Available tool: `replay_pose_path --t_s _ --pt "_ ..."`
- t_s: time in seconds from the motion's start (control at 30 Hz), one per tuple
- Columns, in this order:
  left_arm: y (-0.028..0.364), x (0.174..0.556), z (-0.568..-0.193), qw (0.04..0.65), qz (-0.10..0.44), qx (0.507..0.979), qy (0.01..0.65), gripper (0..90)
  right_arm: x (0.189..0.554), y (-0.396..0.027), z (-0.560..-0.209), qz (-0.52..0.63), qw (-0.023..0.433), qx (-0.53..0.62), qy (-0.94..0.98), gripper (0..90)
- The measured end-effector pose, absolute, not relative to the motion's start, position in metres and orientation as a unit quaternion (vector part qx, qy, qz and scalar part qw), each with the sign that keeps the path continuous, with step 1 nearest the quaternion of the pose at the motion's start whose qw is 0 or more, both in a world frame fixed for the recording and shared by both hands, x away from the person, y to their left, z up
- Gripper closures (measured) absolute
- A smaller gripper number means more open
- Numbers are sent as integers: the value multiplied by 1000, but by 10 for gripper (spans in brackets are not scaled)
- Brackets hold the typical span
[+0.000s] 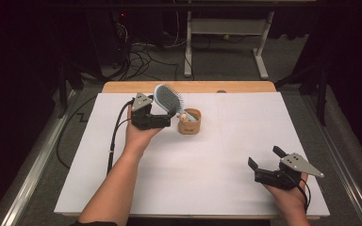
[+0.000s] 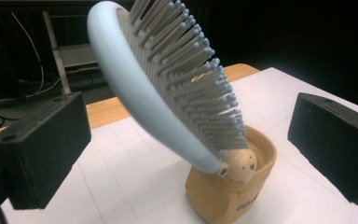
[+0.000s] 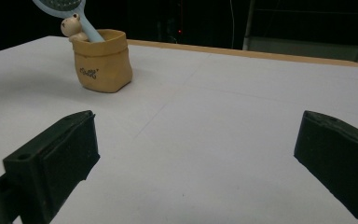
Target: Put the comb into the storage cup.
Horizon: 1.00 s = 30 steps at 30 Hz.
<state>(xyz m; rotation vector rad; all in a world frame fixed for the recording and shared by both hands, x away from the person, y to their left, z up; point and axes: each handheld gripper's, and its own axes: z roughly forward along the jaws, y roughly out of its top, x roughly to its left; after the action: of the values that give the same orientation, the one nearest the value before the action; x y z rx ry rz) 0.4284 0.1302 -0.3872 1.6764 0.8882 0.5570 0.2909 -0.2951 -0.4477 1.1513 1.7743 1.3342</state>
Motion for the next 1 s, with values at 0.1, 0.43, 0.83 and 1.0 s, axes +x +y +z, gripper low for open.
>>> replay_pose_path --t_s 0.1,0.43,0.83,1.0 --pt "134 424 -390 548 235 709 376 1 291 -295 -448 506 315 437 674 4" --pt "143 407 -402 552 234 709 372 3 290 -294 -447 506 316 435 674 4" --pt "161 382 -418 558 235 703 375 6 289 -293 -447 508 315 436 673 3" --pt "170 369 -423 556 234 705 372 10 289 -294 -446 509 316 437 671 3"
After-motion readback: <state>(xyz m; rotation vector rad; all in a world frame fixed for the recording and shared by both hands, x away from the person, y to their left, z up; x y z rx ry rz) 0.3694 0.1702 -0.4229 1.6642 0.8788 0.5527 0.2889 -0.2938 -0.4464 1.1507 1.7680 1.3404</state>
